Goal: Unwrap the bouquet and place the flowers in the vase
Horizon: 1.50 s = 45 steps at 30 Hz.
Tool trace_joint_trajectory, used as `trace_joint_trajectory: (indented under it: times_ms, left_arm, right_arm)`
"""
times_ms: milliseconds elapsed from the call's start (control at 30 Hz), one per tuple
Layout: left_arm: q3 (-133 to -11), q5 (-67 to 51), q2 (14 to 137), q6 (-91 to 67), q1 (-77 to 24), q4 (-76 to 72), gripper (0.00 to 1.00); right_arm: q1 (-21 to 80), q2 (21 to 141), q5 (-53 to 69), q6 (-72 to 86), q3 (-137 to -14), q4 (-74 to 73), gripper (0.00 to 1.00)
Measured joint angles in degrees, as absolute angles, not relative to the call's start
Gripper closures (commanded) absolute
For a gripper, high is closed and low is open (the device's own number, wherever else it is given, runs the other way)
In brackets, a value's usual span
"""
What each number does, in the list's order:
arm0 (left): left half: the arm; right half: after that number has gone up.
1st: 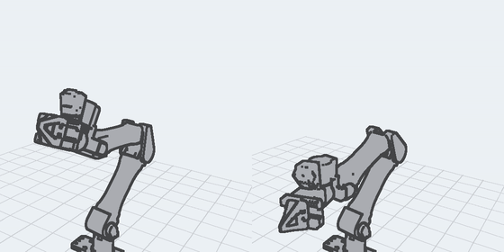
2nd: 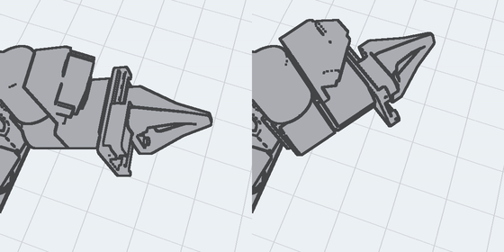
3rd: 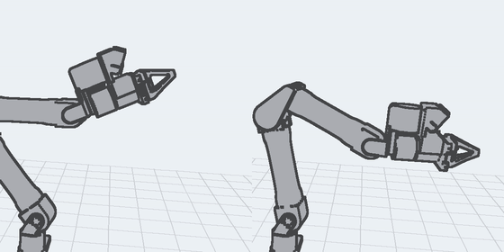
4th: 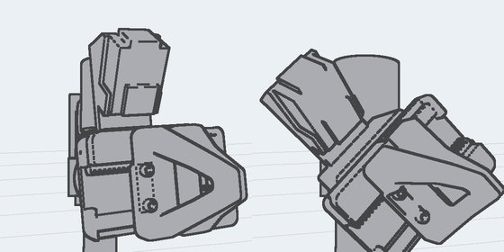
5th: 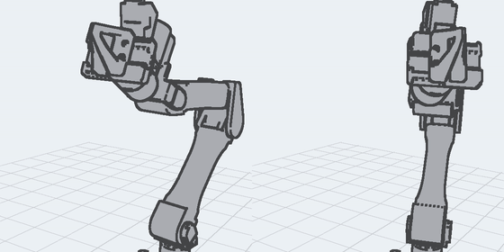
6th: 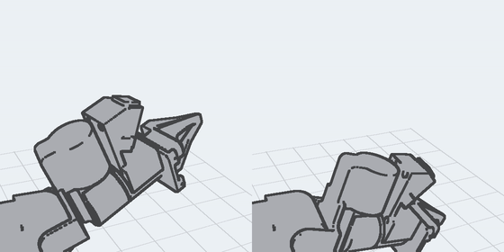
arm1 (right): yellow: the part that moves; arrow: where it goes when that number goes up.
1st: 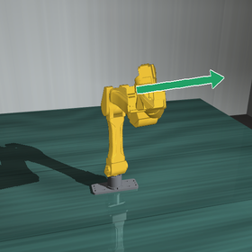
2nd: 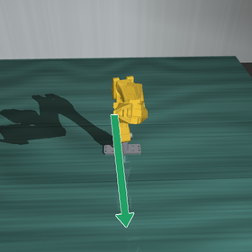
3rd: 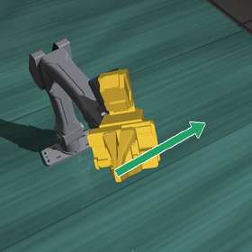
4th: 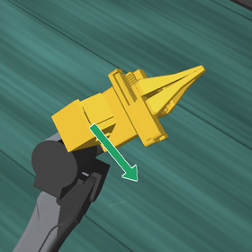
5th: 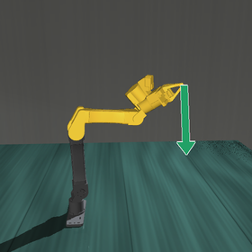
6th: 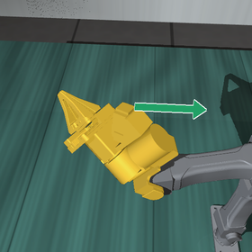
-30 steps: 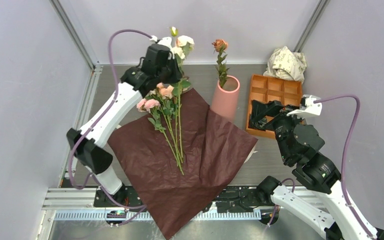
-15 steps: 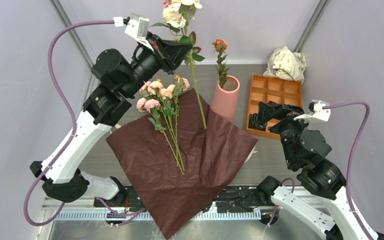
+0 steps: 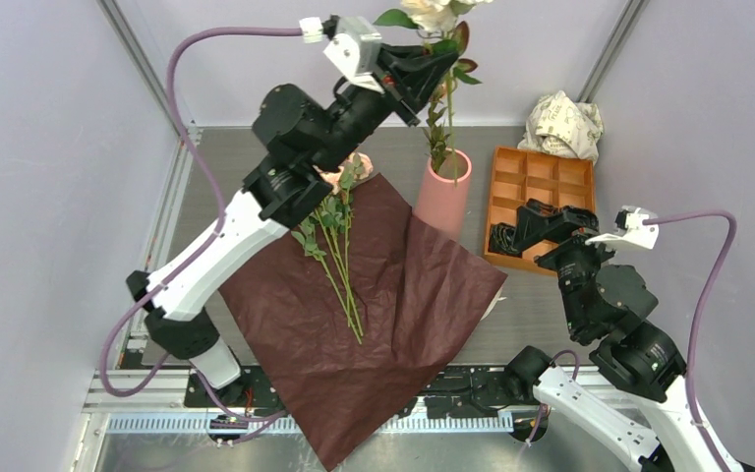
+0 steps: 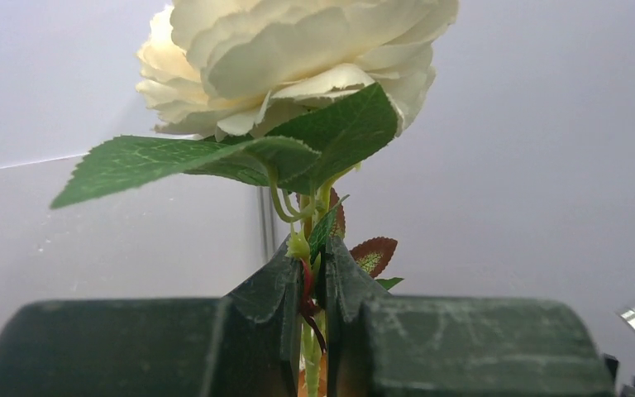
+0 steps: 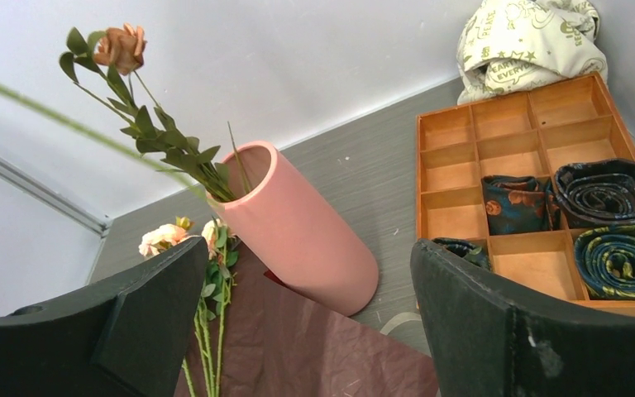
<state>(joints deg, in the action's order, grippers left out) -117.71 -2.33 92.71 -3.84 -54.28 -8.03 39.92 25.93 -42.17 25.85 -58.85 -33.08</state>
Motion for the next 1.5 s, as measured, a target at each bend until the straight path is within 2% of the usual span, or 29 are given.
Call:
trace_joint_trajectory:
  times_ms: [200,567,700,900,1033,1167,1233,1267,1500]
  left_arm:
    - [-123.9,-0.3,100.7,1.6,-54.4,-9.7,0.89]
    - [-124.6,3.8,104.8,5.9,-54.4,-11.2,0.87]
    - [-119.6,4.1,104.3,3.7,-54.4,-13.6,0.76]
    - [-109.7,4.5,104.0,-1.8,-54.4,-12.8,0.66]
    - [-108.8,4.6,104.5,-5.0,-54.2,-11.9,0.58]
    - [-108.8,4.6,104.5,-7.6,-53.8,-11.9,0.41]
    - [-108.6,4.7,104.5,-9.1,-53.5,-11.7,0.25]
    - [-108.5,4.7,104.5,-9.0,-53.4,-11.7,0.22]
    - [-107.6,4.8,103.8,-10.1,-53.1,-8.1,0.18]
  right_arm:
    - [39.9,26.0,-42.3,25.8,-57.5,-33.1,0.02]
    - [39.9,26.0,-42.3,25.6,-56.3,-33.1,0.02]
    - [39.9,26.0,-42.3,25.6,-56.2,-33.1,0.02]
    - [39.9,26.0,-42.3,25.6,-55.7,-33.0,0.02]
    - [39.9,26.0,-41.9,25.7,-55.6,-33.0,0.02]
    - [39.9,26.0,-41.6,25.7,-55.6,-33.0,0.02]
    - [39.9,26.0,-41.4,25.7,-55.6,-33.0,0.02]
    - [39.9,26.0,-41.4,25.7,-55.6,-33.0,0.02]
    - [39.9,26.0,-40.7,25.7,-55.6,-33.0,0.01]
